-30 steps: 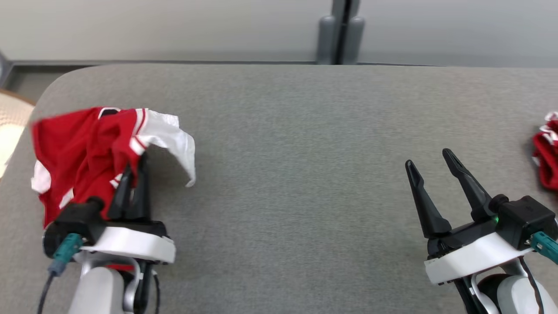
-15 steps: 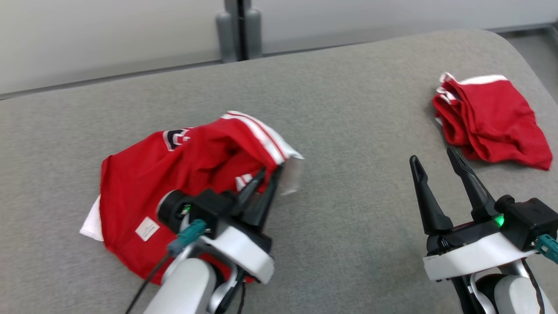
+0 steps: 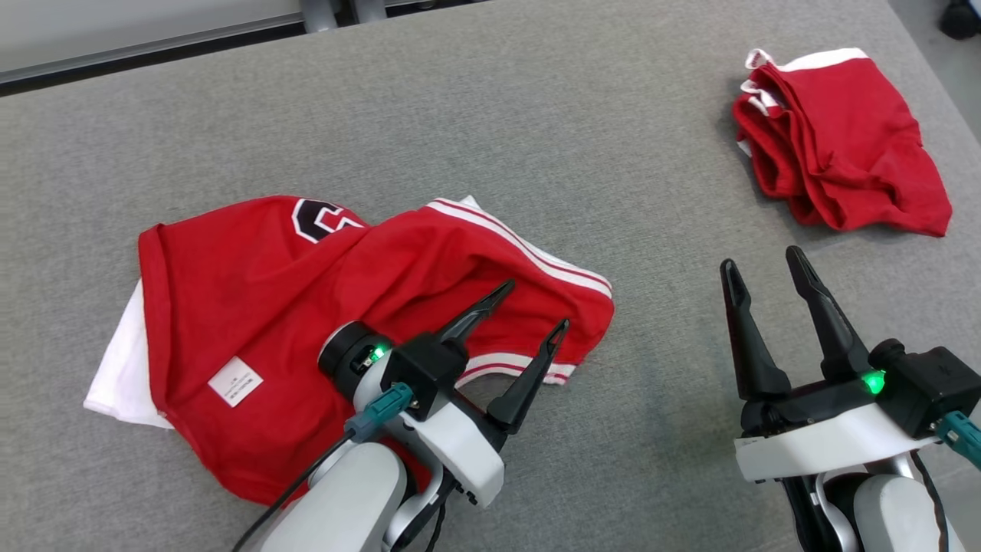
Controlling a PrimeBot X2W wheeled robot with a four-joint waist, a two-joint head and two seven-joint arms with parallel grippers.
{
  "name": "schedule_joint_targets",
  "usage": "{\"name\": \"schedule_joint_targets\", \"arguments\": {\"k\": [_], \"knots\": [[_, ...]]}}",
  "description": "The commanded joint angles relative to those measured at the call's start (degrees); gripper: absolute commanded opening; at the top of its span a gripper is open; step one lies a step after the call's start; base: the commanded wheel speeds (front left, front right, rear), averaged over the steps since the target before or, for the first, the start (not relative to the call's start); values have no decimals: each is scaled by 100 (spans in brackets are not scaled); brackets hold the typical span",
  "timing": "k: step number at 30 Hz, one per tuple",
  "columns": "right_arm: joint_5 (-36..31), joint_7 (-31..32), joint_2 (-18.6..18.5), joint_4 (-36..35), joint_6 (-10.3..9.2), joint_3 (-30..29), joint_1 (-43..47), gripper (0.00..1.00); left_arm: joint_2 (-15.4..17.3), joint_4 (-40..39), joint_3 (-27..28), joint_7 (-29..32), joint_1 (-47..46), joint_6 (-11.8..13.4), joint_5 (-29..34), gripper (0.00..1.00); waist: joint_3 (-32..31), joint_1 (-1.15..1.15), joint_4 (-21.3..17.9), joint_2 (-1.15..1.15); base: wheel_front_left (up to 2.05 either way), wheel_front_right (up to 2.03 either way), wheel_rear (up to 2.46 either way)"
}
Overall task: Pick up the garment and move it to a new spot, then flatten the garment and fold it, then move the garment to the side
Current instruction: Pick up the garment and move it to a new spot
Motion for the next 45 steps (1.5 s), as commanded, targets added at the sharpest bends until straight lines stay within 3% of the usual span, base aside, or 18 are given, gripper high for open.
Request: {"name": "schedule_joint_targets", "arguments": {"k": [1,4,8,18,27,45], "knots": [[-9,-28,-18,28,-1,-28,-74,100,54,-67,-7,-52,-94,-6,-27,100,-35,0,91,0,0,0,0],[-36,-42,-56,65,-2,-18,-97,100,192,-253,73,-217,-5,12,-108,100,-127,0,257,0,0,0,0],[-57,1,-114,74,-1,-42,-91,100,332,-542,420,-424,167,264,-218,100,-293,0,518,0,0,0,0],[-38,242,-288,-14,-2,-113,63,100,795,-719,1791,-674,662,849,-670,100,-761,0,1168,0,0,0,0],[14,410,-353,-40,-2,-199,328,100,1179,-807,2675,-705,1477,1139,-812,100,-1203,0,1498,0,0,0,0],[85,635,-395,-89,-2,-391,1045,100,1230,-1283,2468,-390,2481,1252,-852,100,-1887,0,1563,0,0,0,0]]}}
